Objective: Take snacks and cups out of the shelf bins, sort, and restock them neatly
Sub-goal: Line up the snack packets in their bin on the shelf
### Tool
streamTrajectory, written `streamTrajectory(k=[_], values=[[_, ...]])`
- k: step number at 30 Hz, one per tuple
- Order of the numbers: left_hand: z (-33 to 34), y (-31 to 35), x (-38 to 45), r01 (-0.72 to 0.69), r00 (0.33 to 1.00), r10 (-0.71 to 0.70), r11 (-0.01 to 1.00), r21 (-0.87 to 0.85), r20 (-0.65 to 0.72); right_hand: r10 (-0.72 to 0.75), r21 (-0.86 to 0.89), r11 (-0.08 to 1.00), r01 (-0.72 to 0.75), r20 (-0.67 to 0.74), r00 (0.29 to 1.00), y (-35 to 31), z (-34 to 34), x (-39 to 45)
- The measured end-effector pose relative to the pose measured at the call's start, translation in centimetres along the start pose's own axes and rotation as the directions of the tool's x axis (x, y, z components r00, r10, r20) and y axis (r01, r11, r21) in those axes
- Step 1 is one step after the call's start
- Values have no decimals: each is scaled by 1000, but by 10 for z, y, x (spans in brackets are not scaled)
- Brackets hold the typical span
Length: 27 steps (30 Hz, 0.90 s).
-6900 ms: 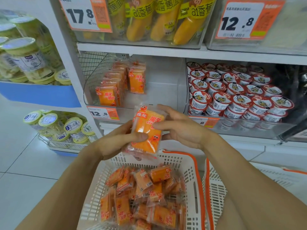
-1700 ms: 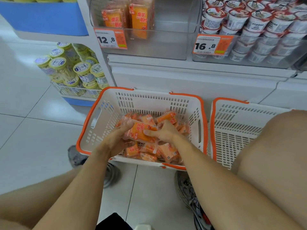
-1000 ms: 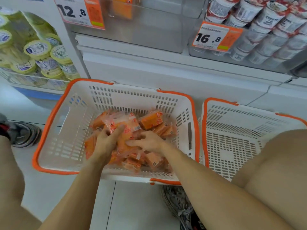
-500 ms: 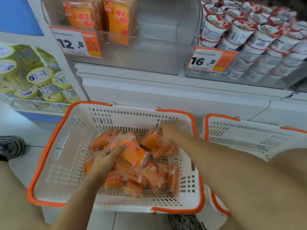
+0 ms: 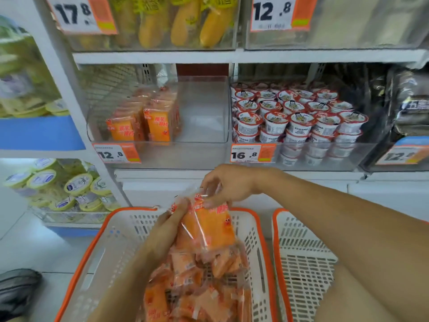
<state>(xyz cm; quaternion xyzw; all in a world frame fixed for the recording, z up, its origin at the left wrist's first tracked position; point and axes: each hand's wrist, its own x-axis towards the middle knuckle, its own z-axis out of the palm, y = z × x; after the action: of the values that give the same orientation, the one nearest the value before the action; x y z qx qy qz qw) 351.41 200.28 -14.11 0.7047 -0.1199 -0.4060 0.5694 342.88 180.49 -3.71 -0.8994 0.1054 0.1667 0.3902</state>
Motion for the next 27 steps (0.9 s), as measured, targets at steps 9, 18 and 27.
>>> streamTrajectory(k=[9,18,27], values=[[19,32,-10,13,1000,-14,999,-33,-24,-50,207,975,77,-134,990,4,4,-3],[16,35,-14,-10,967,35,995,-99,251,89,317,945,-76,-25,996,10,-5,-10],[-1,74,-33,-234,928,96,902,362,359,-17,268,963,-29,167,986,-7,-6,-12]])
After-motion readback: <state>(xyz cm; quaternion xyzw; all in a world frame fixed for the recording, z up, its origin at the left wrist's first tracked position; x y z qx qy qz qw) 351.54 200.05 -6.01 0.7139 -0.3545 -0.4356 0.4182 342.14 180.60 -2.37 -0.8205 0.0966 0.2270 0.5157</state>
